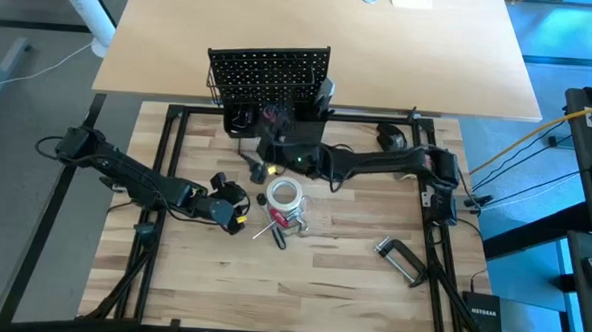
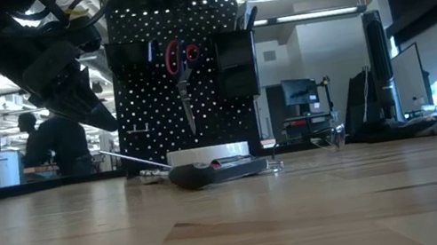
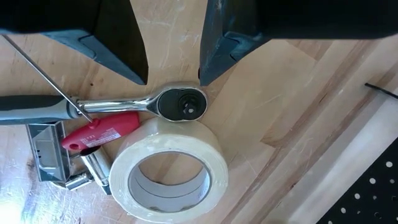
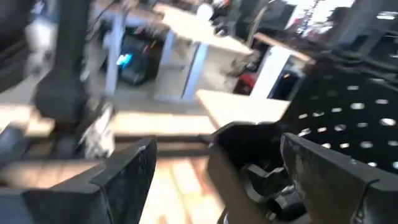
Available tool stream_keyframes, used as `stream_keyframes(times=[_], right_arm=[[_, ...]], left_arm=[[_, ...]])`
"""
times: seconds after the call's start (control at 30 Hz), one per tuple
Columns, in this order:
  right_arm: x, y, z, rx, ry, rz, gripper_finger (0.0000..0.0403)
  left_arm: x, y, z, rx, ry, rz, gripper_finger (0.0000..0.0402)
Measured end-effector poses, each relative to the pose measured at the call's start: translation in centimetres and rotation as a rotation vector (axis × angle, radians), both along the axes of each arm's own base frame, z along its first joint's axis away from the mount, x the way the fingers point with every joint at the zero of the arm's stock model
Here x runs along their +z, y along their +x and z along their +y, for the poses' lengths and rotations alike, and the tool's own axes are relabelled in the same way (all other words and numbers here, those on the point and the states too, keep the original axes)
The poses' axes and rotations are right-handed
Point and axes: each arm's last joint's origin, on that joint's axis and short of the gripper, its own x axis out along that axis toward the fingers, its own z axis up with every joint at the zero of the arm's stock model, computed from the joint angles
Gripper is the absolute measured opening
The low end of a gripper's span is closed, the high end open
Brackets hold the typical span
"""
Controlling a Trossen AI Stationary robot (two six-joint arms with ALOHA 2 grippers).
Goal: Hang tools onto peg board
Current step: Put the transparent utility knife blades into the left black bin on the peg board
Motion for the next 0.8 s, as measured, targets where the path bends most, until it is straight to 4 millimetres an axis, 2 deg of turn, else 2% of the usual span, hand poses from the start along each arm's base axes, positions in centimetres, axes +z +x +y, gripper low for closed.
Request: stream_keyframes(times=[0.1, 0.27, 0.4, 0.5, 0.6, 0.8], right_arm=[[1.1, -1.4, 2.2, 0.049, -0.002, 0.106, 0.0340], [3.4, -5.5, 5.6, 0.122, -0.029, 0.317, 0.0340], [3.5, -8.9, 7.3, 0.127, 0.021, 0.459, 0.0340], [2.4, -11.3, 8.0, 0.110, 0.056, 0.522, 0.0340], [0.2, -13.4, 8.4, 0.116, 0.083, 0.555, 0.0340], [-5.4, -16.4, 8.2, 0.113, 0.153, 0.531, 0.0340]], left_arm=[[0.0, 0.0, 0.0, 0.000, 0.000, 0.000, 0.0135], [0.0, 0.0, 0.0, 0.002, -0.002, -0.002, 0.0135], [0.0, 0.0, 0.0, 0.002, -0.002, -0.002, 0.0135], [0.0, 0.0, 0.0, 0.002, -0.003, -0.003, 0.0135], [0.0, 0.0, 0.0, 0.003, -0.005, -0.009, 0.0135], [0.0, 0.1, 0.0, 0.007, -0.009, -0.012, 0.0135]])
